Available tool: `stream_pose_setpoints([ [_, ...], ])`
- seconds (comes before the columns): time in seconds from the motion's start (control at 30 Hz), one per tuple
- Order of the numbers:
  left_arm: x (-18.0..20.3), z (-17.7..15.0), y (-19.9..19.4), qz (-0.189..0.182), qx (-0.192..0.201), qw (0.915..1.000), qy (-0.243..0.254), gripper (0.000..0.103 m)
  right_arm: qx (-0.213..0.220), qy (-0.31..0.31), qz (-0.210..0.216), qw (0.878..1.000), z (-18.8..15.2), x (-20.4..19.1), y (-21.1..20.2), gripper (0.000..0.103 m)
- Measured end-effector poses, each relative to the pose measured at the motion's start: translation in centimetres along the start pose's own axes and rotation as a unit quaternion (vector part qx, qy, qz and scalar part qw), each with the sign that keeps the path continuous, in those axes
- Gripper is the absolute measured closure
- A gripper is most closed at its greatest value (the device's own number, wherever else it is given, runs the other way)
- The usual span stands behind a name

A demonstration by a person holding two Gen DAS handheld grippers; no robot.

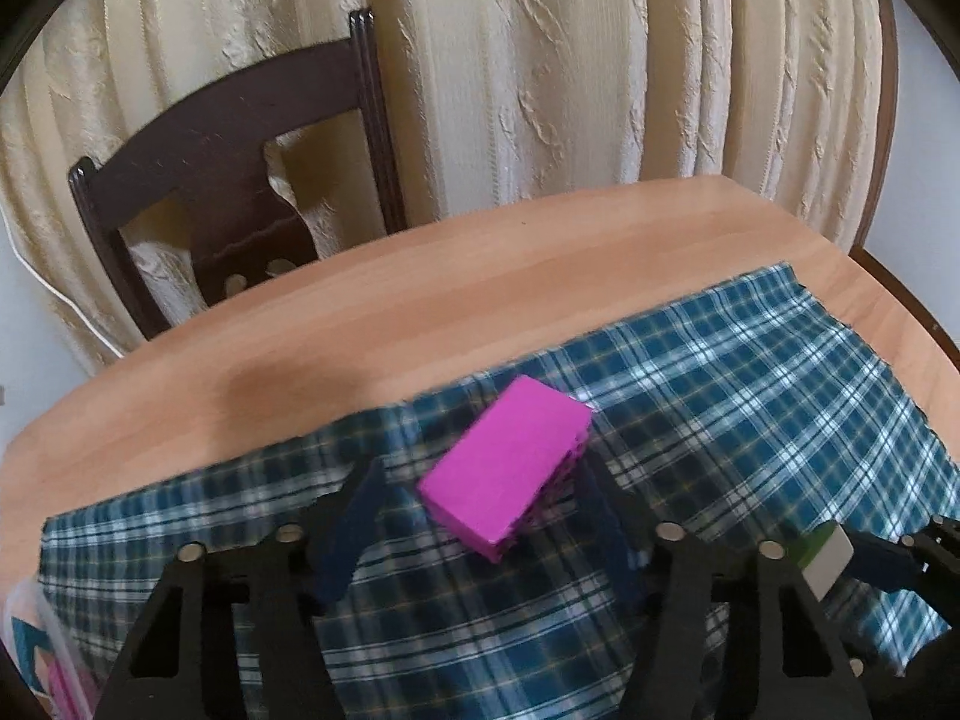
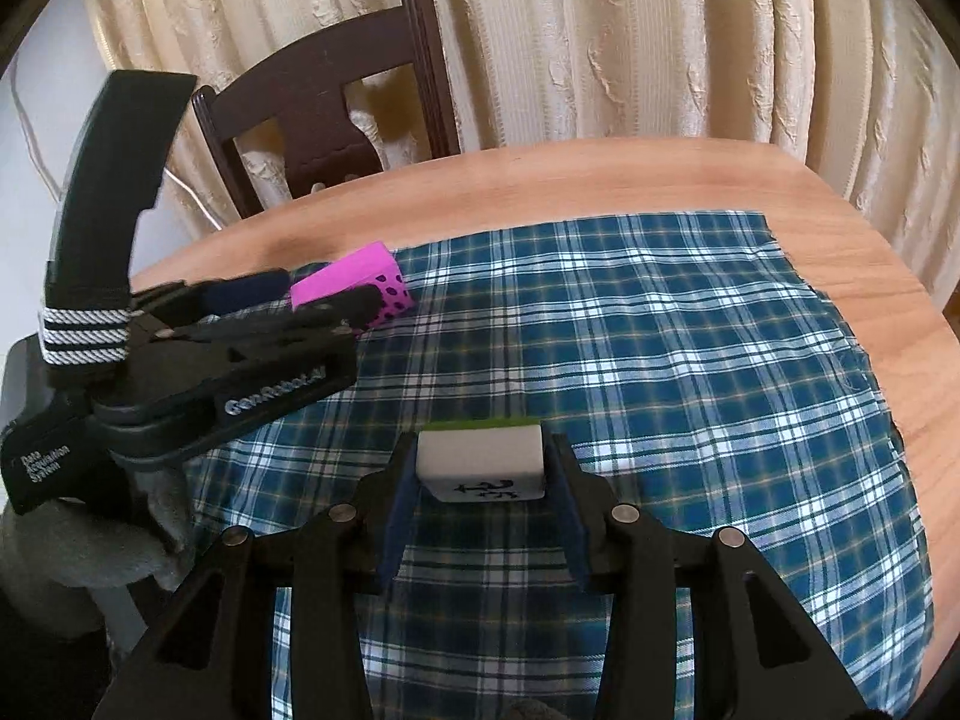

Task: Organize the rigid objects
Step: 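Close the left gripper on the magenta block while the right gripper holds the tile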

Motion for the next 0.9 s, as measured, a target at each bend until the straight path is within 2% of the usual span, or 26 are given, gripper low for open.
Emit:
stream_pose_setpoints([
  [0.03,0.1,-0.1,0.2,-0.003,-0.005,1.0,0.002,0.051,0.0,0.0,0.0,1.0,0.0,0.0,0.0,0.06],
  [0.1,0.4,-0.3,0.3,0.001,-0.004,1.0,0.007,0.053,0.0,0.0,0.0,1.0,0.0,0.0,0.0,0.06],
  [0.27,0.0,-0.5,-0.6,-0.011,0.009,0.9999,-0.001,0.064,0.0,0.002,0.001,1.0,0.0,0.0,0.0,0.06],
  [0.53,-0.5,-1.0,-3.0,-0.012,0.028,0.9994,-0.016,0.066,0.0,0.001,0.001,1.0,0.0,0.1,0.0,0.06],
  [0.9,-1.4,-2.6,-3.5,-0.011,0.007,0.9992,-0.037,0.066,0.0,0.001,0.002,1.0,0.0,0.0,0.0,0.06],
])
Point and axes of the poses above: each gripper's, at about its wrist camera, not at the fingertips, and y roughly the way its jaws point, x to its right, z to its top, the point moved 1 cm from there along y, roughly the way its jaws point, and after that the axes turned 6 degrees about -y, right-handed, at the moved point
